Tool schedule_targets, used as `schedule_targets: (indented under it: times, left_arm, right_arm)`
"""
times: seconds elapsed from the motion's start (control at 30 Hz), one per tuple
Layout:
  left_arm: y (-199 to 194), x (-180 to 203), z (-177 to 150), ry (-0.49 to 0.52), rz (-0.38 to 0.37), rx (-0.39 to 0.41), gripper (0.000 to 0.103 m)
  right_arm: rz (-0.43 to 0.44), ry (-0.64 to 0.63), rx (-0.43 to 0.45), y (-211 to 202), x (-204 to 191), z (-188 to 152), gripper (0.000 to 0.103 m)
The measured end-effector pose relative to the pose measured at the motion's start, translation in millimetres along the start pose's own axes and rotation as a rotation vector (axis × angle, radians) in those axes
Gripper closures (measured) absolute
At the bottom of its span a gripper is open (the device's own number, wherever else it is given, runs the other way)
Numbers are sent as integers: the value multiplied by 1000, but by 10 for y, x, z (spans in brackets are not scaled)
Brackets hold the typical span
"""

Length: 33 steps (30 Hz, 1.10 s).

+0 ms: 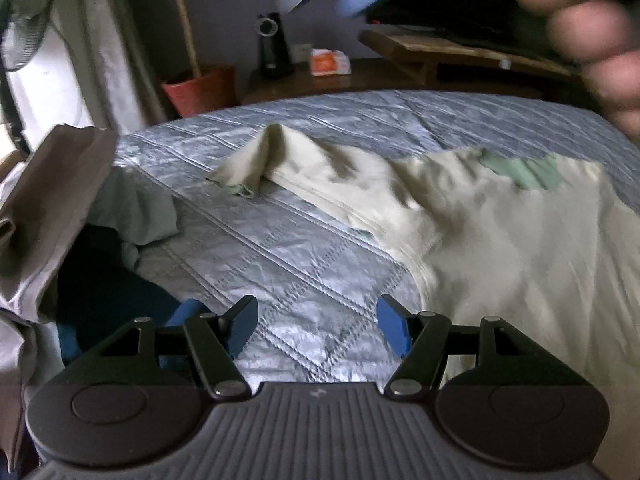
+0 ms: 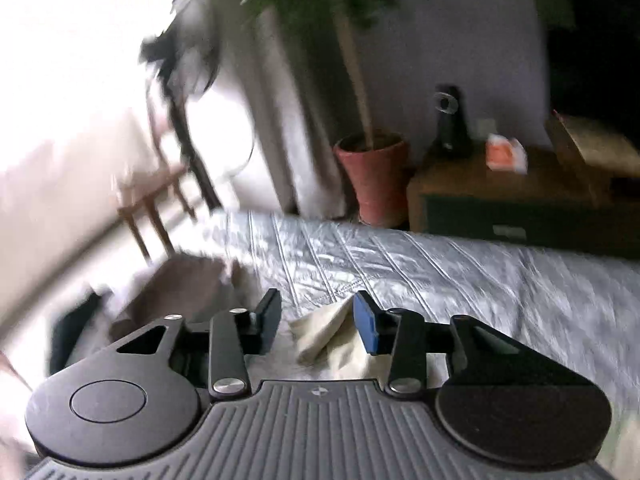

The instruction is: Fold clothes

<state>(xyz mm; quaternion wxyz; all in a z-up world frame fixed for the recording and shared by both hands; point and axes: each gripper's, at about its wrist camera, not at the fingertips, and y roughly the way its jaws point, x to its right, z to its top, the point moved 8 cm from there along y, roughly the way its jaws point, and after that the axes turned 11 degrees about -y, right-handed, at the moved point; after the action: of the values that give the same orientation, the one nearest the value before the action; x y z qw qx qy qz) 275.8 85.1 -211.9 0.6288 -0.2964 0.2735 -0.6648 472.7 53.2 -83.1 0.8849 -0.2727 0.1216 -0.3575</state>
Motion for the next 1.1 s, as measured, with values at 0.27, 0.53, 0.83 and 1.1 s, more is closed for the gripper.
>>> schedule_targets:
  times: [0.27,0.53,0.83,1.1]
  left_arm:
    - [-52,-68,-13,5,-62,-8,40]
    - [-70,-14,-46,25,-87,-11,41]
    - [-58,13,-64,23,-90,-17,41]
    - [-63,138,-59,31,-102,-15,41]
  right_arm:
    - [15,-293,-203,1107,-499,-209,54]
    - [72,-344,-259,1607,-777,-270,40]
    - [56,-173,-300,1876,-530,-351,98]
    - [119,50,-86,1156,-242,67,103]
